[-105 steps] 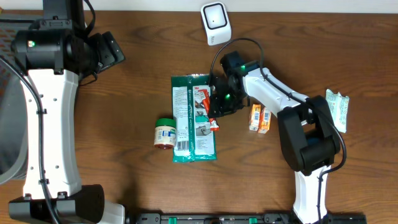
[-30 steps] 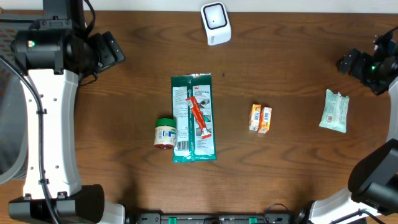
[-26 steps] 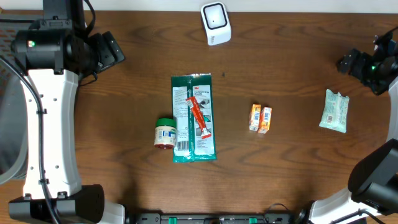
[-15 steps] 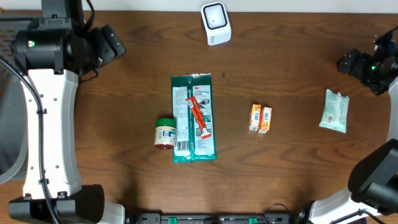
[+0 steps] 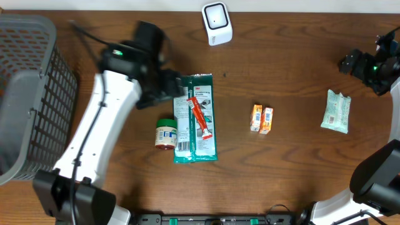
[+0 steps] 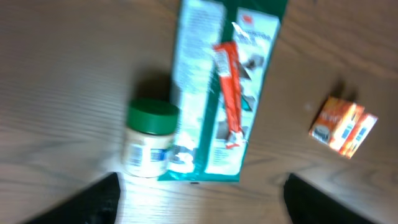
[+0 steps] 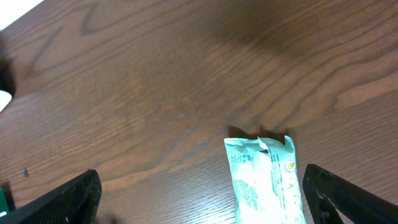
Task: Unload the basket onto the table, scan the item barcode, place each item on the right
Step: 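Reach the left gripper to the red tube and grasp it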
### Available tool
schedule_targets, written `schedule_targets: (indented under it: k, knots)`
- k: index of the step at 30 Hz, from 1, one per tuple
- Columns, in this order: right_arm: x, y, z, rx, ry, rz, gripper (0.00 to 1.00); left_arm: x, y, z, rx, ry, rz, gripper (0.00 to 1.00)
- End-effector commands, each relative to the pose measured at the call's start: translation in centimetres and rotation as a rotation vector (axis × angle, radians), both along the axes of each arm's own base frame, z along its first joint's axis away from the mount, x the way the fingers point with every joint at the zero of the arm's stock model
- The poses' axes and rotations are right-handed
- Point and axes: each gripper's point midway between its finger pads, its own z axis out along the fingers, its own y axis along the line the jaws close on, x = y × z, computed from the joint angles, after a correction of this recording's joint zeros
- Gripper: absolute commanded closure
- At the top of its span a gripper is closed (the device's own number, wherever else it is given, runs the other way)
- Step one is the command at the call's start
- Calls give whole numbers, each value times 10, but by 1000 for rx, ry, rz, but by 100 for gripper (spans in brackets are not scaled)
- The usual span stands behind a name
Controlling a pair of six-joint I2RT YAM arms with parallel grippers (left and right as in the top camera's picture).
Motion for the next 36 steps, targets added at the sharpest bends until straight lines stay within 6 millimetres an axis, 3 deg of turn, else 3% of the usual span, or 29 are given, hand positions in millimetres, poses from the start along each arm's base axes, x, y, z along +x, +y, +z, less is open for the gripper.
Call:
schedule_targets:
  k: [1, 2, 3, 5, 10, 17, 31, 36]
  knots:
    - [-1, -2, -2, -7, 6, 2, 1, 0, -24, -3, -25, -28, -32, 29]
    - [-1, -2, -2, -7, 6, 2, 1, -3, -32, -5, -31, -26, -24, 50]
    - [-1, -2, -2, -7, 6, 2, 1, -4, -39, -8, -27, -27, -12, 60]
    - [-1, -2, -2, -7, 6, 2, 1, -7, -42, -18, 25, -35, 31, 66]
    - [-1, -2, -2, -7, 6, 2, 1, -21, -61, -53, 137, -54, 59, 65]
    - [-1, -2, -2, -7, 6, 2, 1, -12, -81, -89, 189, -93, 69, 64]
    - [-1, -2, -2, -7, 6, 2, 1, -15, -80, -168, 302, 54, 62, 62]
    - [-1, -2, -2, -7, 6, 2, 1, -19, -83, -186, 306, 99, 54, 62]
